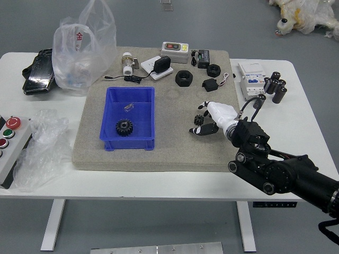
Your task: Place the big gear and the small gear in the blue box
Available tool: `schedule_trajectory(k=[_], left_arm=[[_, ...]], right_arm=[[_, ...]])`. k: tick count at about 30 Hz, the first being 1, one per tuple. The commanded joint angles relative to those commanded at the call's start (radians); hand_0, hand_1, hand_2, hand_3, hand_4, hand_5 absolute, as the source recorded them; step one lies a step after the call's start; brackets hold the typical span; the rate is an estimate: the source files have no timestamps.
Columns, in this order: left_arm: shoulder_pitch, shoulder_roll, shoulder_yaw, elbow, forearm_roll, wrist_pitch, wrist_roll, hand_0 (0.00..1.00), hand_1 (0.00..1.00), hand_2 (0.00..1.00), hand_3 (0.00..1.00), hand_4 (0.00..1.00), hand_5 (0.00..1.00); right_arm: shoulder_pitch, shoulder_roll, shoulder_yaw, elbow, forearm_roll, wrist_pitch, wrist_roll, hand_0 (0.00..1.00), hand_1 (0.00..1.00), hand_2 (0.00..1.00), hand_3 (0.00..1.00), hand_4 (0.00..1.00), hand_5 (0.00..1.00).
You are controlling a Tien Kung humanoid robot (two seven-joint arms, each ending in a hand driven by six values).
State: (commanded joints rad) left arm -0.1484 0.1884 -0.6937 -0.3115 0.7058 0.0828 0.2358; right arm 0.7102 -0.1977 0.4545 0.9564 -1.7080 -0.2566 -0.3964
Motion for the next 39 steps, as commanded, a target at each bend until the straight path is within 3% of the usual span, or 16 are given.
schedule_trajectory(k=[2, 3, 8, 9, 22, 26, 32, 38, 39], left_arm=[[0.0, 0.0, 0.001, 0.0, 0.0, 0.0, -0.001, 0.666, 0.64, 0.623, 0.723, 0.684, 0.365], [0.0, -0.001, 0.002, 0.0, -0.001, 0.0, -0.001, 0.666, 0.64, 0.623, 0.723, 0.684, 0.366], [-0.001, -0.001, 0.006, 0.001, -0.005, 0.0, -0.005, 0.666, 0.64, 0.623, 0.723, 0.684, 0.366], [-0.001, -0.001, 0.007, 0.001, -0.005, 0.0, -0.006, 0.666, 0.64, 0.622, 0.723, 0.684, 0.365], [-0.001, -0.001, 0.009, 0.001, -0.007, 0.002, -0.012, 0.665, 0.639, 0.62, 0.722, 0.684, 0.366], [-0.001, 0.0, 0.006, 0.001, -0.003, 0.002, -0.01, 0.665, 0.639, 0.62, 0.722, 0.684, 0.366], [-0.002, 0.003, 0.0, 0.0, 0.005, 0.001, -0.006, 0.665, 0.639, 0.62, 0.722, 0.684, 0.366], [-0.005, 0.006, -0.004, -0.001, 0.012, -0.001, -0.003, 0.664, 0.639, 0.619, 0.722, 0.684, 0.365], [-0.006, 0.006, -0.004, -0.002, 0.013, -0.001, -0.003, 0.664, 0.639, 0.619, 0.721, 0.684, 0.365]], right_arm=[[0.001, 0.001, -0.006, -0.001, -0.003, -0.005, -0.002, 0.373, 0.552, 0.469, 0.608, 0.338, 0.068], [0.001, 0.001, -0.008, -0.002, -0.004, -0.008, -0.002, 0.361, 0.5, 0.337, 0.441, 0.273, 0.021], [0.002, 0.004, -0.019, -0.002, -0.004, -0.022, 0.003, 0.361, 0.5, 0.337, 0.441, 0.273, 0.021], [0.003, 0.004, -0.022, -0.002, -0.002, -0.024, 0.005, 0.353, 0.487, 0.31, 0.389, 0.198, 0.021], [0.023, 0.006, -0.031, 0.03, 0.008, -0.044, 0.018, 0.353, 0.483, 0.304, 0.377, 0.176, 0.015], [0.065, 0.005, -0.025, 0.075, -0.013, -0.042, 0.012, 0.353, 0.483, 0.304, 0.377, 0.176, 0.015], [0.158, 0.044, -0.063, 0.147, -0.041, -0.04, 0.008, 0.353, 0.483, 0.303, 0.376, 0.174, 0.012], [0.225, 0.113, -0.147, 0.174, -0.035, -0.036, 0.011, 0.341, 0.48, 0.303, 0.395, 0.183, 0.011], [0.23, 0.123, -0.161, 0.171, -0.032, -0.034, 0.011, 0.333, 0.479, 0.27, 0.649, 0.382, 0.069]])
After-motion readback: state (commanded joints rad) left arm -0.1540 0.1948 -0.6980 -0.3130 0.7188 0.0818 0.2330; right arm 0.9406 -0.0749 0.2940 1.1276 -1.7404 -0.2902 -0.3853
